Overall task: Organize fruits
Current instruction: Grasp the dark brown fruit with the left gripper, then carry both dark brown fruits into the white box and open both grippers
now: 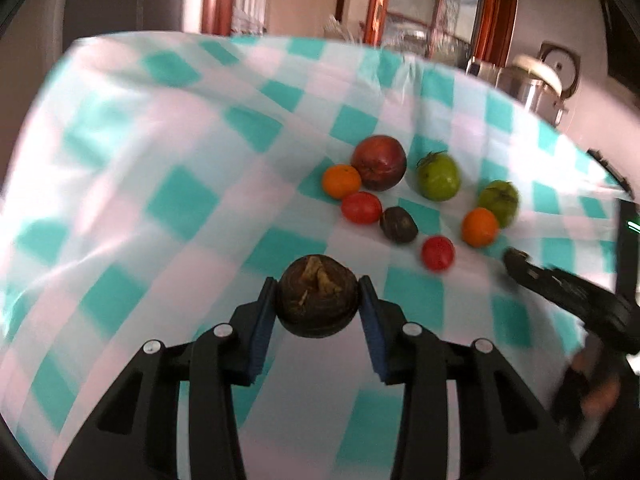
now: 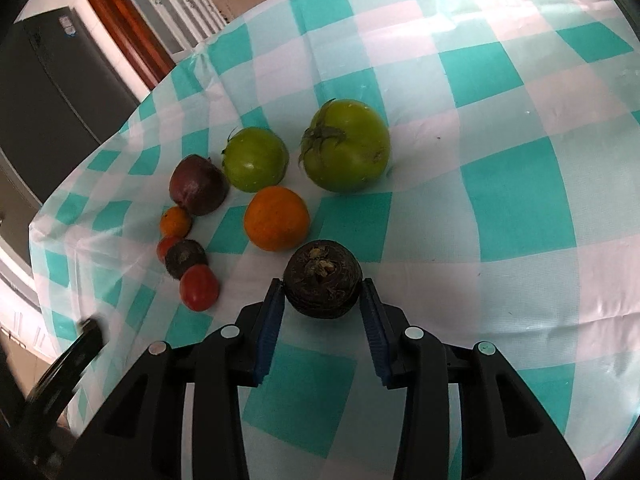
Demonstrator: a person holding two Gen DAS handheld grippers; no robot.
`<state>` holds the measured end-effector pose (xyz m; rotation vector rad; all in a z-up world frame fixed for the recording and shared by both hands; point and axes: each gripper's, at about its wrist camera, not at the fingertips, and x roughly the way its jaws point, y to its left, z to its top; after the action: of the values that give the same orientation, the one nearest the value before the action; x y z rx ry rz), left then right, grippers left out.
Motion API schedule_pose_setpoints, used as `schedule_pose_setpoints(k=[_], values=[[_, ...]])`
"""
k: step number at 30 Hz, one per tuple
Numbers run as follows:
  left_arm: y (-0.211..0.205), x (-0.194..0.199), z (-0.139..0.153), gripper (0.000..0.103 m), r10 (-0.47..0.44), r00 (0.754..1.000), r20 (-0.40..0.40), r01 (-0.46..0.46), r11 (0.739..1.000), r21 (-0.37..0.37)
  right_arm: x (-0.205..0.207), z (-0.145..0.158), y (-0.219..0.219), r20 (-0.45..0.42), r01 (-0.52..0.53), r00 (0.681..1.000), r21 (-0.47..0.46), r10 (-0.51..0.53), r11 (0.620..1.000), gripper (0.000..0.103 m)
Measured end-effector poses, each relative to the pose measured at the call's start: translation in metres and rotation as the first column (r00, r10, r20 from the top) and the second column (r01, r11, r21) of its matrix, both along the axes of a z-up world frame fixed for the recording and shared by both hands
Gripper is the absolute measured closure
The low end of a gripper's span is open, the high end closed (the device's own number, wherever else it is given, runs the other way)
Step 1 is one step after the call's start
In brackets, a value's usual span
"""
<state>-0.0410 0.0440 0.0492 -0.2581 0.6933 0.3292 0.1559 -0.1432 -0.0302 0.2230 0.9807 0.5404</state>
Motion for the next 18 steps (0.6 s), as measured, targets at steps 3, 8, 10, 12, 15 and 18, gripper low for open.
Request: schedule_pose_setpoints(k=[3,8,10,12,15,18], values=[[-0.003,-0.061,0.010,0.062,0.002,1.000,0.018,-0.003,1.000,0.027,-0.032,0.009,0.000,0.010,-0.006,1.000,-0.003,0.006,1.000,0.064],[0.004,-0.160,0.016,0.062,0.014,0.999,0.035,-0.018,0.994,0.108,-0.125,0.034,0.017,0.064,-0.098,0.994,0.059,0.094,0.993,0.064],[0.013,-0.196,0.015,0.062,0.029,0.999,0.038,-0.032,0.995,0.097,-0.162,0.046,0.028,0.098,-0.154,0.984,0.061,0.148,0.986,0.064],[0.023,-0.234,0.010,0.062,0.046,0.999,0.029,-0.049,0.993,0.104,-0.198,0.057,0.042,0.127,-0.223,0.968,0.047,0.215,0.974,0.064],[0.035,-0.282,0.000,0.062,0.076,0.997,0.021,-0.078,0.991,0.110,-0.242,0.073,0.066,0.167,-0.328,0.932,0.015,0.321,0.944,0.064],[0.049,-0.319,-0.014,0.062,0.125,0.992,0.012,-0.125,0.988,0.094,-0.278,0.080,0.095,0.189,-0.425,0.888,-0.014,0.420,0.905,0.064]])
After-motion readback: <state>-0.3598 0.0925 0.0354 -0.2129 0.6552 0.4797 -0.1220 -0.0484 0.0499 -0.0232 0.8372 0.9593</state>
